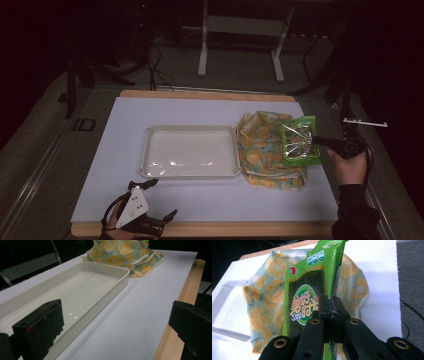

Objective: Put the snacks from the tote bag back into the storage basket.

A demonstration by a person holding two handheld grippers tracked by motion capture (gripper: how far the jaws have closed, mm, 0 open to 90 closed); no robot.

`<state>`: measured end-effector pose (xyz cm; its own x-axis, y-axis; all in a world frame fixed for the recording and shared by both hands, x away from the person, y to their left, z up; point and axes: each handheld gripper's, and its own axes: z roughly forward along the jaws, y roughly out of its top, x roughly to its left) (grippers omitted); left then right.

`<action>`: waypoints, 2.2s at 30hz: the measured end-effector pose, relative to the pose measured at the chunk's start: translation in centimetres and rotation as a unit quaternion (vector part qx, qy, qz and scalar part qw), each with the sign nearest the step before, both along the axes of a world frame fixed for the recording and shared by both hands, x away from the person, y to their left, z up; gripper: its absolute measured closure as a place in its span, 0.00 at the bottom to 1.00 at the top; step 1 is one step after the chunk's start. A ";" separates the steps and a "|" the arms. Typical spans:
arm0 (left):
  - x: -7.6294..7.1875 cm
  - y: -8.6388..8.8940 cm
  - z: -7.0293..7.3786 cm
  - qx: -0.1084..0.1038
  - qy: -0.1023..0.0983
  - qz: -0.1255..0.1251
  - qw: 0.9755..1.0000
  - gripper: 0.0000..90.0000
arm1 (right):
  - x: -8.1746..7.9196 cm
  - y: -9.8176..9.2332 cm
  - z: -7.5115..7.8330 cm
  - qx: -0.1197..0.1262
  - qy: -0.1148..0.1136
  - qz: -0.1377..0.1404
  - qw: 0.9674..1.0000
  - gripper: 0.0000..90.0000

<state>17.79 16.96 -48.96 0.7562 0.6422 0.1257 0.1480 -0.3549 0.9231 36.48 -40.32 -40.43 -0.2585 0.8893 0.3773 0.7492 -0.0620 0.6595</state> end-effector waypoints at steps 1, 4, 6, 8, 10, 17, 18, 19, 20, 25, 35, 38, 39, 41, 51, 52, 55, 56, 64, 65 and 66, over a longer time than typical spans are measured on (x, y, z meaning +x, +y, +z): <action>0.0 0.0 0.0 0.000 0.000 0.000 1.000 0.00 | -0.1 -0.1 0.1 0.001 -0.001 -0.001 1.000 0.99; 0.0 0.0 0.0 0.000 0.000 0.000 1.000 0.00 | -0.6 -0.3 0.2 0.003 -0.004 -0.002 1.000 0.99; 0.0 0.0 0.0 0.000 0.000 0.000 1.000 0.00 | -1.0 -0.5 0.4 0.006 -0.007 -0.004 1.000 0.99; 0.0 0.0 0.0 0.000 0.000 0.001 1.000 0.00 | -1.3 -0.6 0.5 0.008 -0.009 -0.004 1.000 0.99; 0.0 0.0 0.0 0.000 0.000 0.001 1.000 0.00 | -1.5 -0.8 0.8 0.012 -0.014 -0.004 1.000 0.99; 0.0 0.0 0.0 0.001 0.000 0.001 1.000 0.00 | -2.0 -0.8 1.8 0.016 -0.028 -0.004 0.999 0.99; 0.0 0.0 0.0 0.001 0.000 0.001 1.000 0.00 | -2.1 -0.8 2.1 0.018 -0.031 -0.004 0.999 0.99; 0.0 0.0 0.0 0.001 -0.001 0.001 1.000 0.00 | -2.1 -0.8 2.3 0.019 -0.033 -0.004 0.999 0.99; 0.0 0.0 0.0 0.001 -0.001 0.001 1.000 0.00 | -2.1 -0.7 2.5 0.019 -0.035 -0.003 0.999 0.99; 0.0 0.0 0.0 0.000 -0.001 0.002 1.000 0.00 | -2.1 -0.3 3.2 0.017 -0.041 0.000 0.999 0.99; 0.0 0.1 0.1 0.000 -0.003 0.008 1.000 0.00 | -1.7 0.9 4.3 0.018 -0.051 0.010 0.999 0.99; 0.0 0.2 0.1 0.002 -0.004 0.010 1.000 0.00 | -1.5 1.6 4.6 0.022 -0.053 0.014 0.998 0.99; 0.0 0.2 0.1 0.001 -0.004 0.011 1.000 0.00 | -1.5 1.7 4.7 0.022 -0.054 0.016 0.998 0.99; 0.0 0.2 0.1 0.002 -0.003 0.016 1.000 0.00 | -1.4 2.2 5.0 0.020 -0.056 0.019 0.998 0.99; 0.0 0.2 0.0 0.000 -0.004 0.022 1.000 0.00 | -0.8 4.5 5.7 0.022 -0.060 0.038 0.997 0.99; -0.1 0.2 0.0 -0.001 -0.005 0.022 1.000 0.00 | -0.7 4.8 5.8 0.022 -0.061 0.040 0.997 0.99; -0.1 0.2 0.1 0.001 -0.006 0.023 1.000 0.00 | -0.6 5.7 6.0 0.022 -0.062 0.048 0.997 0.99; -0.1 0.2 0.0 0.001 -0.006 0.024 1.000 0.00 | -0.5 6.0 6.0 0.021 -0.063 0.049 0.997 0.99; -0.2 0.2 0.1 0.004 -0.011 0.028 1.000 0.00 | 0.0 8.1 6.4 0.017 -0.061 0.062 0.996 0.99; -0.2 0.2 0.1 0.005 -0.011 0.028 1.000 0.00 | 0.0 8.4 6.5 0.016 -0.061 0.066 0.996 0.99; -0.3 0.2 0.1 0.005 -0.013 0.029 0.999 0.00 | 0.1 8.7 6.6 0.017 -0.063 0.068 0.996 0.99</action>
<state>17.49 17.13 -48.87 0.7142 0.6835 0.1508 0.1448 -0.3552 0.9235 36.54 -31.64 -33.86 -0.4222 0.8306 0.3632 0.6640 0.0105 0.7477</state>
